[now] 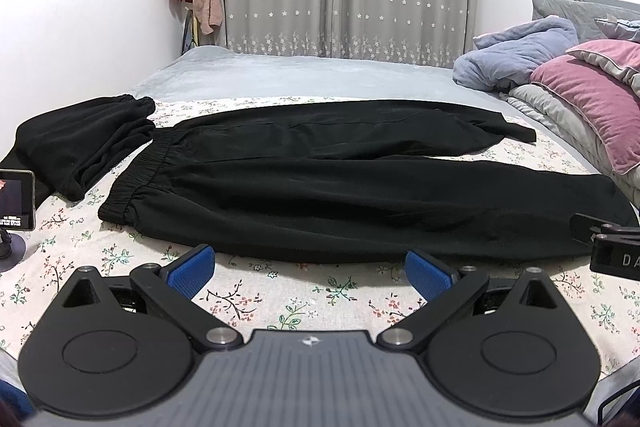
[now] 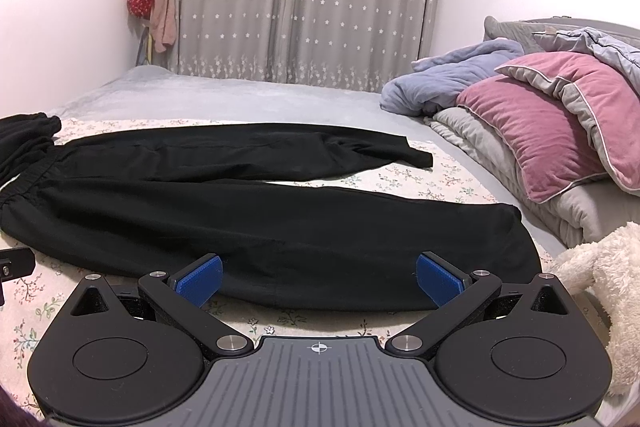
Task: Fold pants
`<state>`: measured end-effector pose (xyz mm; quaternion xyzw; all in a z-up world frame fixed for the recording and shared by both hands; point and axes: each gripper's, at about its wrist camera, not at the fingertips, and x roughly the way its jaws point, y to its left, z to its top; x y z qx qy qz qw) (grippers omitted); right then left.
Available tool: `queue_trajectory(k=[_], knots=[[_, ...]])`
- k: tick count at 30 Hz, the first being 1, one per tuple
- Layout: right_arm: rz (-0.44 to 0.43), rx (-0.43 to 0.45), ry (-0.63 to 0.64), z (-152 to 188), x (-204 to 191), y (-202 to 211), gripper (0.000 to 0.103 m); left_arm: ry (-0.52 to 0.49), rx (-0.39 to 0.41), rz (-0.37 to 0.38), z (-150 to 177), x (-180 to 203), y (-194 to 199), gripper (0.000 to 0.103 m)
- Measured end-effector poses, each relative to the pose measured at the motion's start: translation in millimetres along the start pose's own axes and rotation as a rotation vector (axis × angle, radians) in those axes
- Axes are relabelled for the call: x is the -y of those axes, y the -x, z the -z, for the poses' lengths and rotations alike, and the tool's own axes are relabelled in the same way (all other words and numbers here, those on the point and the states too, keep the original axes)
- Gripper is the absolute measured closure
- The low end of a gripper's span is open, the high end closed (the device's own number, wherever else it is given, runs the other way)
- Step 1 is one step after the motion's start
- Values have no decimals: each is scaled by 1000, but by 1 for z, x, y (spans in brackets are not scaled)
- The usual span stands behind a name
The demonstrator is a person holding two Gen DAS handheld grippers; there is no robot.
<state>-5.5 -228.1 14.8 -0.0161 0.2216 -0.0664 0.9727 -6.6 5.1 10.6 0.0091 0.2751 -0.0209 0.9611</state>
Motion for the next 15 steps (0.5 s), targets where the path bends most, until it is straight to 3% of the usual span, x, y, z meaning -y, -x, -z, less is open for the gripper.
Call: queue_trajectory(k=[15], knots=[[-1,-3,0,1,0,-2,0,5,-8,-6,1,-1,-3,0]])
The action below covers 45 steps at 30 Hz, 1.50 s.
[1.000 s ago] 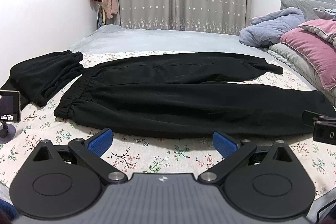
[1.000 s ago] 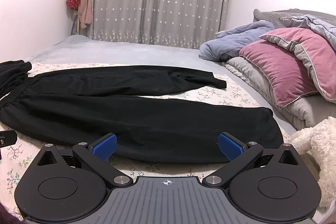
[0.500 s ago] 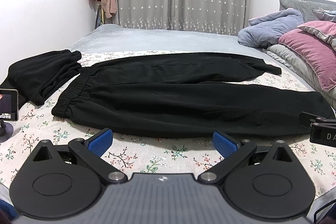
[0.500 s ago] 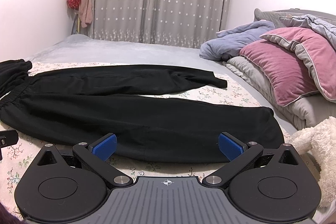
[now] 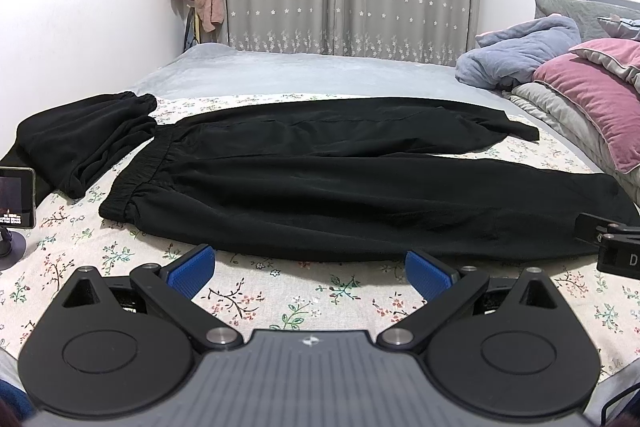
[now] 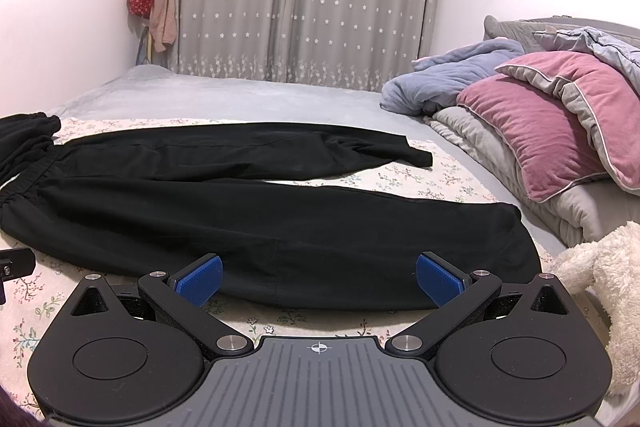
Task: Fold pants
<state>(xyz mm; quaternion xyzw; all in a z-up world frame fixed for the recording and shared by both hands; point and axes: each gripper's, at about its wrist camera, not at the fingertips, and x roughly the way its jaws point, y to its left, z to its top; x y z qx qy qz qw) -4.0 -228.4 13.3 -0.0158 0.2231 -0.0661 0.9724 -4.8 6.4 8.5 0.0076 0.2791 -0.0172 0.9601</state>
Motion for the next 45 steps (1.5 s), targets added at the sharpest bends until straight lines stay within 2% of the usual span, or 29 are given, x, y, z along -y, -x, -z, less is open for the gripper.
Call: queue_trajectory(k=[14,19,25,29,32,35,38,41,42,45], knots=[[11,-18,-17,1,7,-7,0,13,-23,-21,-3,-2,-11,0],[-17,-79,-99,-1,27,-18,0,44,-65,-4,-4,-16,-23,0],[62,-143,-250,-9,79,-45,0,241,-139,-72,-19,-71,-55,0],[122,-195,-357,-14,121,-74,0,473,-232,-114,-28,-127,-90,0],[167,-239,-456,-18,157,-98,0,633,-242,-139,-31,-163,-109,0],[229,-267,-540,-19,194,-123,0,695,-289,-202,-34,-185,-132,0],[282,-294,-595,-14,229,-144,0,780,-339,-226,-32,-205,-155,0],[296,-313,-654,-4,259,-163,3,807,-309,-253,-32,-211,-164,0],[293,-325,-663,1,265,-166,7,801,-295,-253,-33,-210,-166,0],[285,-333,-646,5,269,-166,14,777,-252,-232,-37,-201,-167,0]])
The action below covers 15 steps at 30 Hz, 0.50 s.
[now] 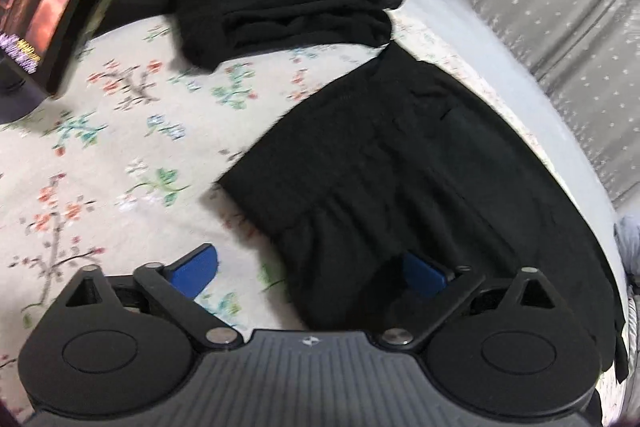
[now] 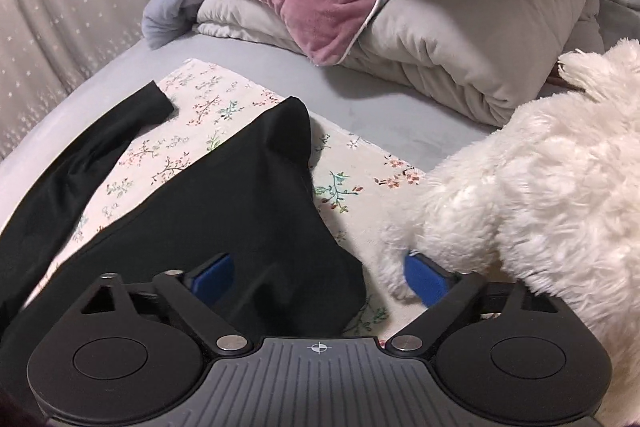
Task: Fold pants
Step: 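Close the left gripper on the waistband while the right gripper grasps the waistband too, then lift the waistband with both grippers off the sheet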
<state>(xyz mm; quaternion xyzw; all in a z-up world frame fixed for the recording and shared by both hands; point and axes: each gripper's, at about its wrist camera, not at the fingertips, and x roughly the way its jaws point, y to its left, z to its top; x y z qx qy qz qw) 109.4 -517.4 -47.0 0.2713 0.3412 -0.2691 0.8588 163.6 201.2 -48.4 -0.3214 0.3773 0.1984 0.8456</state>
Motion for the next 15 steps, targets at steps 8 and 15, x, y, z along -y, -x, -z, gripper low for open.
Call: queue_trajectory(k=[8,15], knots=[[-72,-62,-139,-3,28,-22,66,-50,30,16,-4,11,-11,37],[-204,90,-230,-12,29,-3,95,-45,53,54,-15,8,-8,81]])
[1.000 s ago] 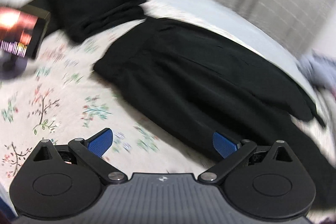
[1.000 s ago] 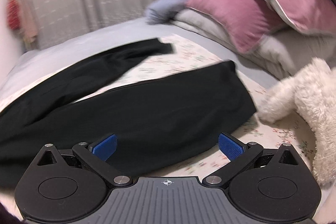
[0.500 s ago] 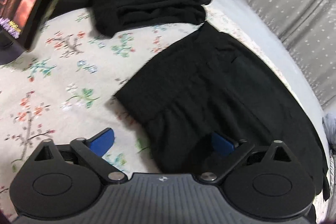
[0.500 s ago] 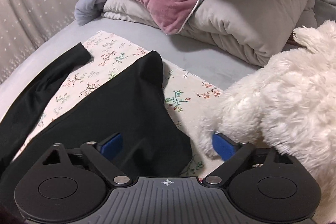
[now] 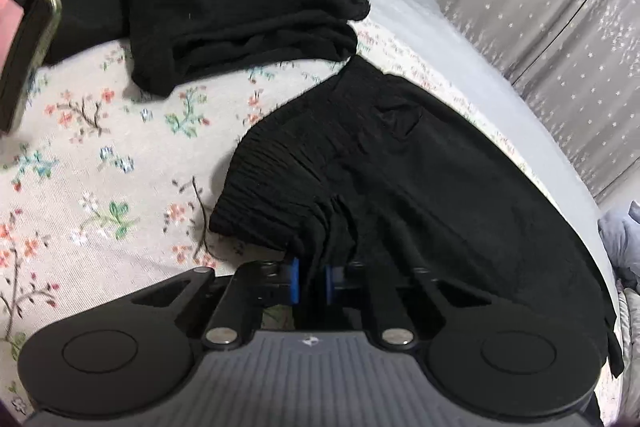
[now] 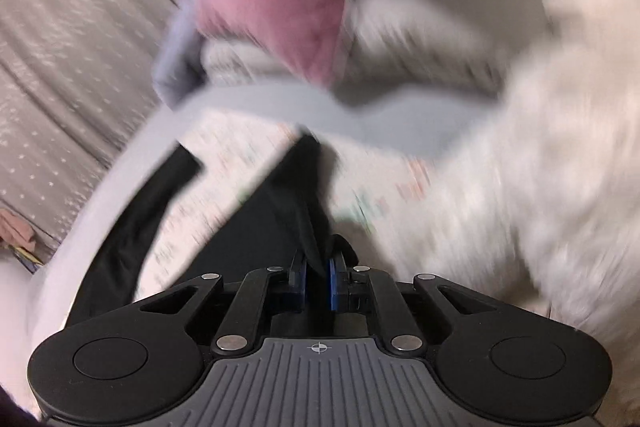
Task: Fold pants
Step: 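Lift the waistband with both grippers off the sheet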
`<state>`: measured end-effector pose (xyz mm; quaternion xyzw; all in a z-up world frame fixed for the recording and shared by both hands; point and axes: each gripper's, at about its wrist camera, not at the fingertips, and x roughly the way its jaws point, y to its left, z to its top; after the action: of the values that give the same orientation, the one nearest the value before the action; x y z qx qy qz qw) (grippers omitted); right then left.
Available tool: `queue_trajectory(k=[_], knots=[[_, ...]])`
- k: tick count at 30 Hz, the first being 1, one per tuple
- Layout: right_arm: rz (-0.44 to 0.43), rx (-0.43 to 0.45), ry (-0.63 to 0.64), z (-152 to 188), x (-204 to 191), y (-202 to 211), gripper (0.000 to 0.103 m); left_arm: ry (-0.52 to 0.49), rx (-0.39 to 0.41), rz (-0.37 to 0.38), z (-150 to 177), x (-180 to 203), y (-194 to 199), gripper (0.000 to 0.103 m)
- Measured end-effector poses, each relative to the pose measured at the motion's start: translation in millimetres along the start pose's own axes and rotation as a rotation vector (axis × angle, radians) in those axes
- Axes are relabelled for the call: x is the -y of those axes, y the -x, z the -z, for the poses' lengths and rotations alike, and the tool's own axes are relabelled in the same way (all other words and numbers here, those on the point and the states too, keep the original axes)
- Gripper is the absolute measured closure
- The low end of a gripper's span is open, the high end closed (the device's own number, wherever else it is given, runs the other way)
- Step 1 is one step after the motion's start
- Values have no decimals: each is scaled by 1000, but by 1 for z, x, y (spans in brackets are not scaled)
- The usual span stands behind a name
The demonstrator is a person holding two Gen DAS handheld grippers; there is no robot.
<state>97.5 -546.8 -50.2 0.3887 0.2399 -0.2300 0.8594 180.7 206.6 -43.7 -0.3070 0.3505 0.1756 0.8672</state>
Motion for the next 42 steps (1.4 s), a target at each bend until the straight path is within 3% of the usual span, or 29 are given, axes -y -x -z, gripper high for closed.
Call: queue_trajectory(k=[3,6,8,11,14,16,18,21,22,24,27,29,32,38,42], knots=[[-33,120,168,5,-29,23,95,12,45,9,-6,-1,7,84],[30,234,446,24,-65,43,93,-29,96,-6,-9,2,13,84],[88,170,537,35,-74,35,90,-62,106,-32,-7,5,14,84],[192,59,428,29,-57,18,85,-63,86,-49,-5,4,8,84],[161,71,281,15,-36,23,80,-55,81,-44,-5,2,8,84],[163,80,317,18,-40,24,80,-70,90,-49,-3,5,11,84],[164,56,329,20,-43,17,79,-69,91,-52,-3,5,10,84],[116,-8,194,17,-20,5,78,-62,70,-64,-1,3,5,84],[132,-40,175,17,-13,-3,79,-63,63,-69,0,2,4,84],[232,-82,192,20,-3,-18,91,-59,50,-65,1,-1,3,84],[337,-24,168,14,7,-14,100,-80,40,-69,3,-2,5,84],[468,42,278,15,1,-10,99,-84,31,-65,5,-3,5,83],[395,3,301,17,5,-12,98,-108,20,-85,8,-3,3,79],[404,-16,326,20,5,-9,96,-95,6,-92,9,-7,9,63],[434,96,401,21,-17,15,96,-110,20,-108,8,-7,24,54]])
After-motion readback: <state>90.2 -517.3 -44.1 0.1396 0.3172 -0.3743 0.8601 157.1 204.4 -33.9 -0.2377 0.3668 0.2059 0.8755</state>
